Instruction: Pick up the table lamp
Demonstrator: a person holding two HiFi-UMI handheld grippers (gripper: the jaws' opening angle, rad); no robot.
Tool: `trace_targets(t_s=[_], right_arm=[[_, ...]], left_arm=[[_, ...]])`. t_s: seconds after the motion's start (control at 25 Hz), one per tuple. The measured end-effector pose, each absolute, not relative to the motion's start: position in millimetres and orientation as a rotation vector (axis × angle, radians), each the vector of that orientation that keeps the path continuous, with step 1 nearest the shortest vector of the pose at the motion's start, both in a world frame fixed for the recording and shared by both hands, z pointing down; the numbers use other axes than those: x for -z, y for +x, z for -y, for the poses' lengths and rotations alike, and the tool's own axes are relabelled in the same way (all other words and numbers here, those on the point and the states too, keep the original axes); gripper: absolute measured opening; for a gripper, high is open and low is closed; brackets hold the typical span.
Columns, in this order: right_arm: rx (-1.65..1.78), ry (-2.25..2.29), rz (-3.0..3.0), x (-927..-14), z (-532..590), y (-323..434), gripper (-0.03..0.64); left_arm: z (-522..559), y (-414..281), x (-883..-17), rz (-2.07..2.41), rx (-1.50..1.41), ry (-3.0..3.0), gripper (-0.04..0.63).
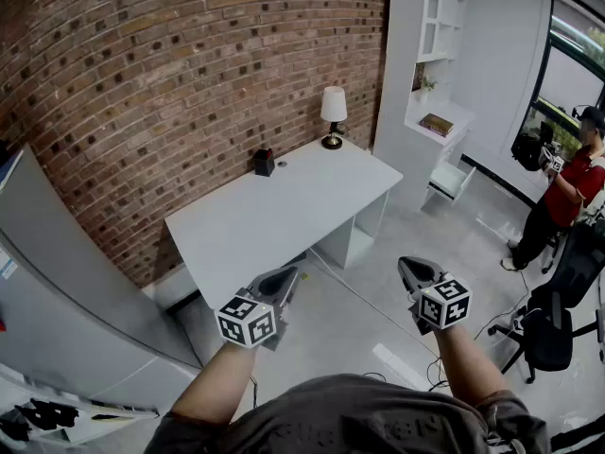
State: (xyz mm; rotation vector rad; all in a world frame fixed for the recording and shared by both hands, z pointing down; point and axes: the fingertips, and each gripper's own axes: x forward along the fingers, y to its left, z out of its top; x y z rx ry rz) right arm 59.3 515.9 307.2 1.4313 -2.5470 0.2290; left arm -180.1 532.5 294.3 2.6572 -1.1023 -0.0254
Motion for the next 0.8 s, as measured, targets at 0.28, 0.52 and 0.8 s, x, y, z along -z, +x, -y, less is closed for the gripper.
trace_targets(t_s=[0.28,0.52,0.8], right_arm=[[-0.221,1.43,2.547,-307.0,-513.1,61.2,-0.008],[-0.222,1.426,2.55,-310.1,-510.4,64.6,-0.008],[-0.179,1.438,2.555,-306.5,-505.3,85.9,-0.008]], left_arm=[[-530.5,-177.2,-294.9,1.098,0.026,2.658,0.005],[-528.2,-171.8,-297.8,1.098,0.015,2.656,0.005],[-522.8,-146.9,-299.5,1.113,-0.002,2.655,0.005]])
